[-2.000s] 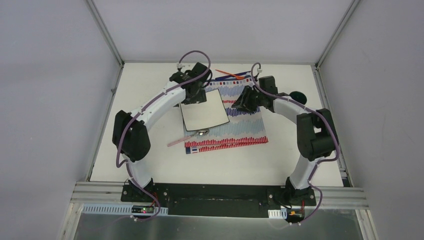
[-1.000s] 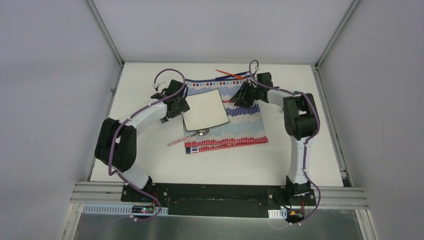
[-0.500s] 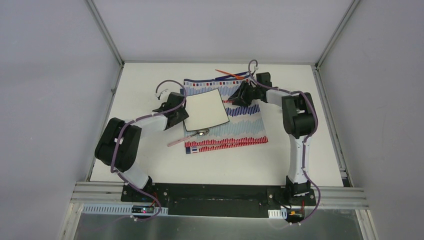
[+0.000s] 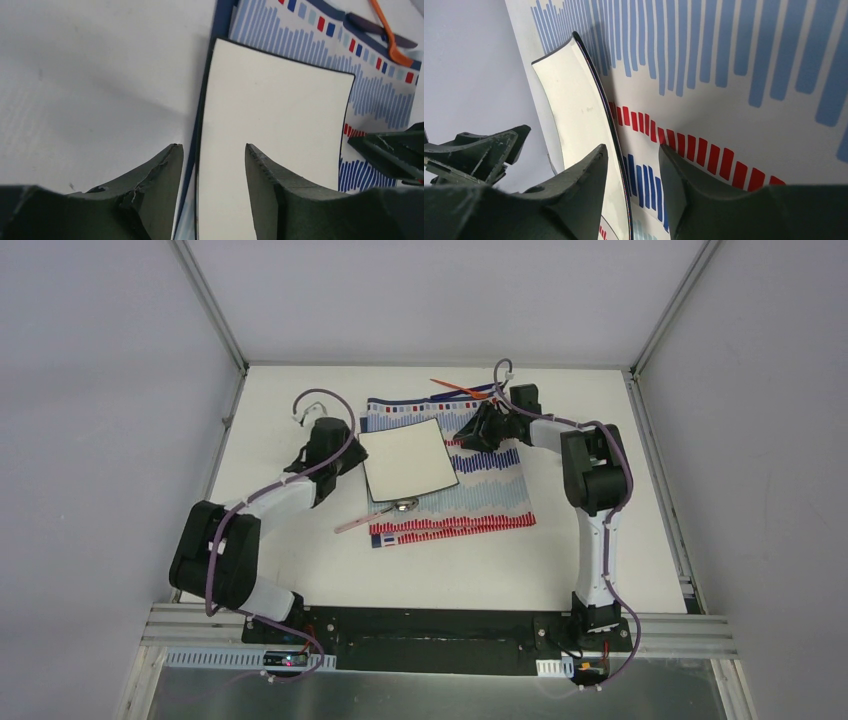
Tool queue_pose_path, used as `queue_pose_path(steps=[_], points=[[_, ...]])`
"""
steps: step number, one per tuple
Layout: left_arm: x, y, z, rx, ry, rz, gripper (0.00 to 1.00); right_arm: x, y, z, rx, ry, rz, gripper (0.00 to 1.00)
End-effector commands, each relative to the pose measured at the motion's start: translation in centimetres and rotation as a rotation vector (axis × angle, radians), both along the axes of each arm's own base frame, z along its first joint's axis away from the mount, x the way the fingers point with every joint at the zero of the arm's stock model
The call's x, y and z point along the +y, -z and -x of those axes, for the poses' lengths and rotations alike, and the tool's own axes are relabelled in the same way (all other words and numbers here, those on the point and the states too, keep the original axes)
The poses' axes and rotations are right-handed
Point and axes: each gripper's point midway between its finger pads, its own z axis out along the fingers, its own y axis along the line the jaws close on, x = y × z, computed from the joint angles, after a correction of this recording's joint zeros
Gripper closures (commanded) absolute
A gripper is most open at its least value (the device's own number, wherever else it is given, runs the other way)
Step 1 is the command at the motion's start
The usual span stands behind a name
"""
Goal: Set the dinner table for one person
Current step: Pick up the plate from the napkin.
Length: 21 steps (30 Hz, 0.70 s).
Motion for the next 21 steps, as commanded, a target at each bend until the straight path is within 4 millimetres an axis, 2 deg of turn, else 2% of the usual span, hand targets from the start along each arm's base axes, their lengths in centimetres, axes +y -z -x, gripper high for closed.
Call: queue_pose_path(steps=[1,7,10,14,18,20,21], points=[[1.6,0.5,-0.3,-0.039,0.012,0.083,0.49,0.9,3.0,0.8,0.039,-0.010,0.048,0.54],[1.4,3.7,-0.5,-0.011,0.062,0.252,0.49,1.0,3.5,0.9,0.049,-0.014,0.049,0.54],[1.2,3.9,0.0,-0.002,0.068,0.275,0.49,1.0,3.8,0.9,0.052,-0.015,0.051,0.54],[1.3,2.7,1.0,-0.041,0.078,0.292,0.53,1.0,4.0,0.9,0.057,-0.013,0.051,0.54],[2.1,2.2,2.2,-0.084,0.074,0.348,0.80,1.1,4.4,1.0,0.065,-0.016,0.049,0.54],[2.8,2.5,2.7,-0.085,0.060,0.392,1.00,1.2,4.5,1.1,0.068,-0.017,0.044,0.54],[3.2,2.5,2.8,-0.088,0.059,0.410,1.00,1.3,4.6,1.1,0.070,-0.017,0.042,0.54]])
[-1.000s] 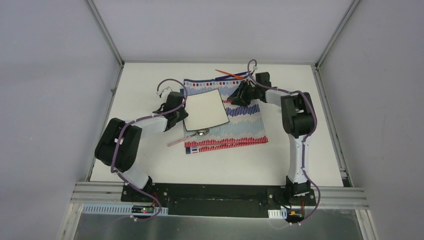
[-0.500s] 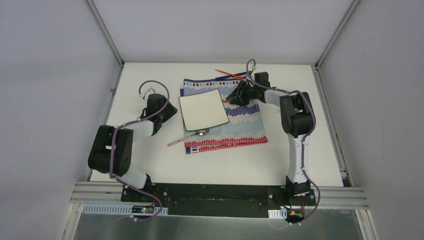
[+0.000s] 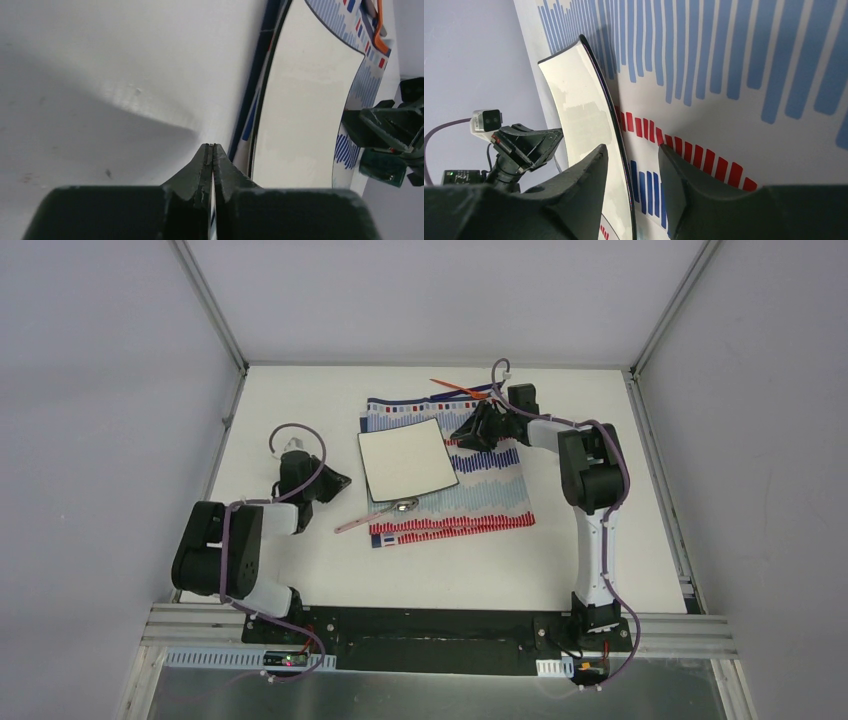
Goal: Set the dinner table for one person
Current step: Pick up the plate from the napkin.
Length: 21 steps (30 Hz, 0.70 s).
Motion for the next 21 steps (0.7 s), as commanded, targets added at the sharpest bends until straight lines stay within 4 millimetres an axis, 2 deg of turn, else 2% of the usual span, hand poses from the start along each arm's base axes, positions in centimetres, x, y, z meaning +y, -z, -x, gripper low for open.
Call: queue_pose_path(steps=[1,3,5,11,13,16,18,21], points=[[1.1,-2.4,-0.3,-0.104,-0.011,0.108,1.00,0.6,4.7,1.4,0.069,-0.008,0.072,0.54],[1.6,-2.5,-0.3,-0.122,-0.013,0.131,0.99,0.7,4.9,1.5,0.073,-0.008,0.069,0.54],[1.1,-2.6,-0.7,-0.138,0.014,0.153,0.94,0.9,4.9,1.5,0.073,-0.010,0.062,0.54],[-0.2,-2.4,-1.6,-0.207,0.103,0.293,0.70,1.2,4.8,1.5,0.070,-0.017,0.057,0.54],[-0.8,-1.9,-1.6,-0.215,0.130,0.365,0.66,1.1,4.9,1.5,0.073,-0.015,0.058,0.54],[-1.1,-1.0,-1.6,-0.226,0.150,0.439,0.61,1.2,4.9,1.6,0.074,-0.016,0.058,0.54],[-1.1,-0.1,-1.7,-0.212,0.153,0.429,0.61,1.1,5.0,1.6,0.076,-0.014,0.060,0.54],[-1.0,-0.4,-1.4,-0.230,0.153,0.405,0.61,1.1,5.2,1.6,0.078,-0.014,0.062,0.54]])
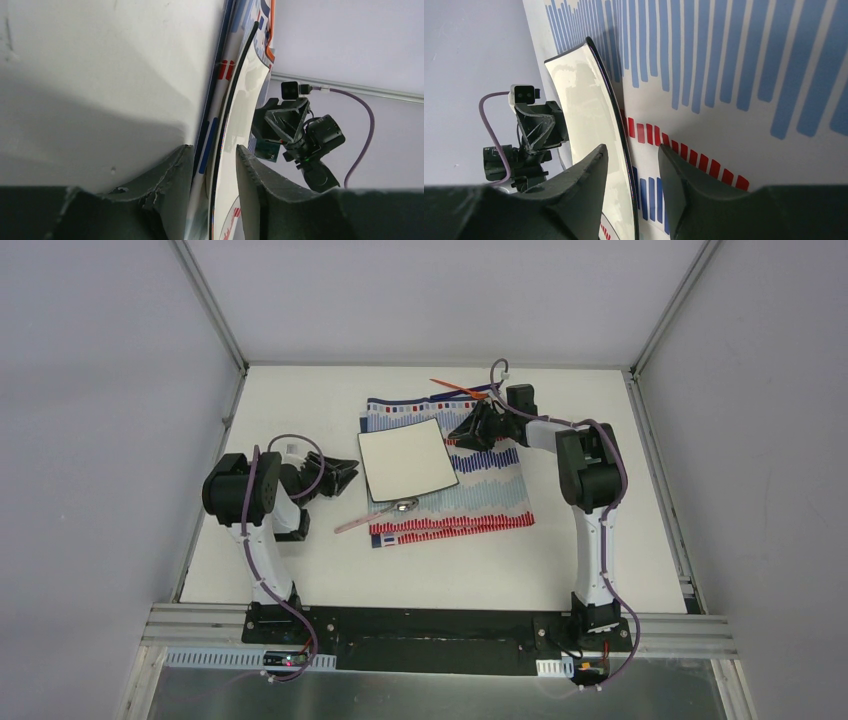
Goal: Set the dinner table for one person
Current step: Pick up the plate from the napkin.
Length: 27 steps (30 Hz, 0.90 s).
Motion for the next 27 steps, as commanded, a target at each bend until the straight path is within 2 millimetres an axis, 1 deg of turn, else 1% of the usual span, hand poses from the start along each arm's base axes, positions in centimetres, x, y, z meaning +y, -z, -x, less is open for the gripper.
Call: queue_pose_path(steps=[1,8,11,13,16,19,22,27], points=[[-0.1,-1.8,0.3,-0.094,0.019,-0.011,0.61,0.4,5.2,1.8,0.083,-0.001,0.099,0.54],[-0.6,-4.2,0.5,-0.139,0.041,-0.038,0.60,0.8,5.3,1.8,0.084,-0.006,0.100,0.54],[-1.3,-4.7,0.4,-0.138,0.056,-0.096,0.60,1.1,5.3,1.8,0.082,-0.010,0.099,0.54],[-2.5,-5.0,0.3,-0.132,0.085,-0.123,0.60,1.5,5.3,1.9,0.082,-0.016,0.099,0.54],[-3.3,-5.2,-0.1,-0.131,0.102,-0.132,0.60,1.9,5.2,2.0,0.079,-0.023,0.099,0.54],[-3.6,-5.0,-0.2,-0.132,0.109,-0.112,0.60,1.9,5.2,2.1,0.080,-0.025,0.102,0.54],[-3.6,-4.5,-0.1,-0.124,0.113,-0.109,0.60,1.9,5.2,2.2,0.079,-0.027,0.109,0.54],[-3.2,-4.7,0.0,-0.101,0.104,-0.156,0.60,1.9,5.2,2.2,0.079,-0.029,0.109,0.54]])
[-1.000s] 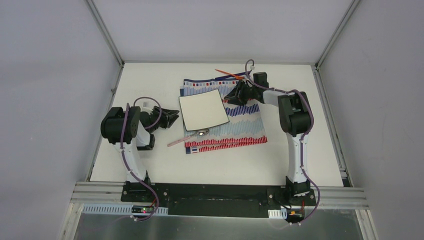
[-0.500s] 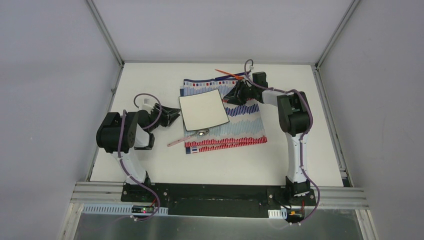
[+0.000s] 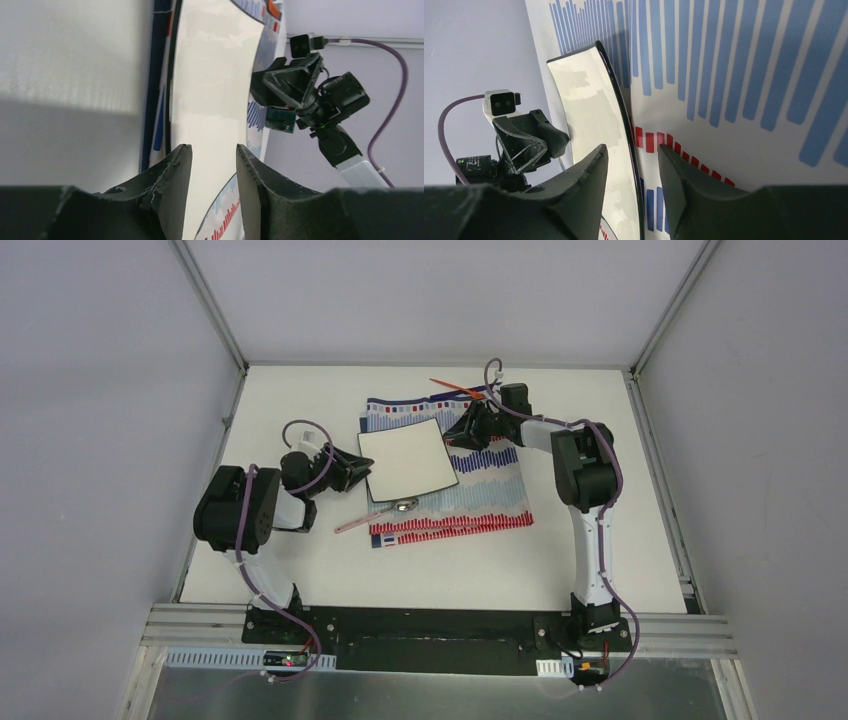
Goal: Set the dinner table for one person
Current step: Pick up the plate from the napkin.
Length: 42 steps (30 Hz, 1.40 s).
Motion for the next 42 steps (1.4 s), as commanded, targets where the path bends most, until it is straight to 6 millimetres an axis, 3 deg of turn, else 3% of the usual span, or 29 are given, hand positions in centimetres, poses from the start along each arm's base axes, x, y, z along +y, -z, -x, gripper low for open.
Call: queue_pose_path(steps=[1,8,22,36,39,42], points=[[0.8,-0.8,-0.5,-0.015,-0.025,-0.086,0.60,0.5,5.2,2.3,0.091,-0.009,0.115,0.53],[2.1,-0.6,-0.1,0.029,-0.058,-0.207,0.60,0.7,5.4,2.4,0.095,-0.010,0.116,0.54],[1.5,0.8,-0.8,0.040,-0.037,-0.172,0.60,0.9,5.5,2.4,0.096,-0.012,0.116,0.54],[0.9,0.9,-1.4,0.012,-0.018,-0.126,0.61,1.4,6.1,2.8,0.110,-0.026,0.157,0.55],[1.1,0.9,-1.2,0.012,-0.021,-0.145,0.61,-0.3,4.9,2.7,0.069,-0.011,0.254,0.55],[1.1,0.8,-1.2,0.009,-0.022,-0.149,0.61,-1.8,1.5,2.1,-0.007,0.017,0.318,0.55]])
